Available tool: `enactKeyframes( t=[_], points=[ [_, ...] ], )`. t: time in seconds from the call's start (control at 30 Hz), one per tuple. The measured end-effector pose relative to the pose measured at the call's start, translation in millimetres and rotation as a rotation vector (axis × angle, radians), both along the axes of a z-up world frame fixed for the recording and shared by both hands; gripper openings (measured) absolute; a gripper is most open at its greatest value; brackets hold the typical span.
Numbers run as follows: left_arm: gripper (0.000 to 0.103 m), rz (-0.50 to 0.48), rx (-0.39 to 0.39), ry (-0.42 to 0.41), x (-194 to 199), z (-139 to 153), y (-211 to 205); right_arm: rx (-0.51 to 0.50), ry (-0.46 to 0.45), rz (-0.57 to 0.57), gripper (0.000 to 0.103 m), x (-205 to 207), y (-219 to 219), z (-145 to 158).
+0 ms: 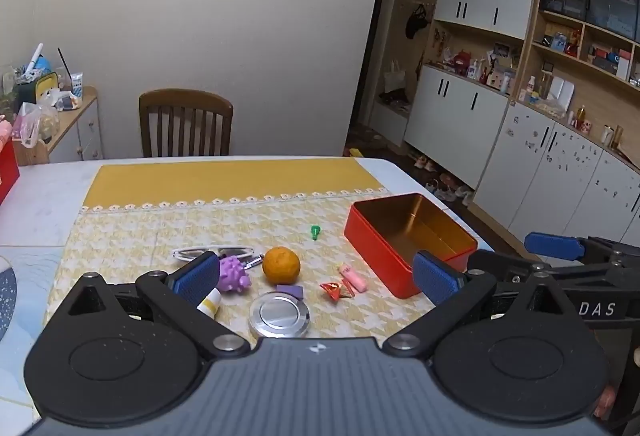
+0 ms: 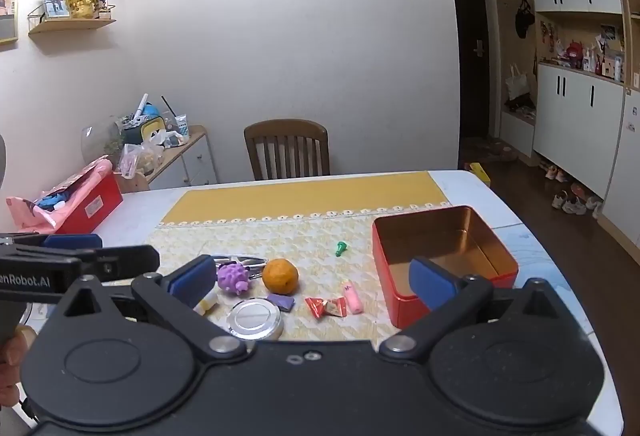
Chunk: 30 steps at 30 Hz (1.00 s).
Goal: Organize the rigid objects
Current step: 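Move both tools toward the objects on the table runner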
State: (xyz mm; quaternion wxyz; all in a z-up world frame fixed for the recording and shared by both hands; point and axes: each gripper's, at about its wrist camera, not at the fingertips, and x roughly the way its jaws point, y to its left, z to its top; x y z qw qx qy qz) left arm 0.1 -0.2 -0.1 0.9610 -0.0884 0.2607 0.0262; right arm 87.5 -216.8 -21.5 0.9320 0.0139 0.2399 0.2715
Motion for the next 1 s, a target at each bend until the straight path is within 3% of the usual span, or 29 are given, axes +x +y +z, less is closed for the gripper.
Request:
enactKeyframes(
  t=[0.1, 0.33, 1.0],
  points=[
    [0.103, 0.018, -0.002, 0.019, 2.3, -2.1, 1.4, -0.002, -0.014, 0.006, 0.103, 0.6, -0.9, 2.5],
    [0.103, 0.029, 0.021, -0.036, 0.2, 2.3, -0.8, -0.015, -0.015, -0.002, 0.103, -0.5, 0.3, 1.3],
    [0.103, 0.07, -0.006, 0.001, -1.8, 0.8, 3.7, -0.01, -0.01, 0.01, 0.103, 1.2, -3.8, 5.9]
  ],
)
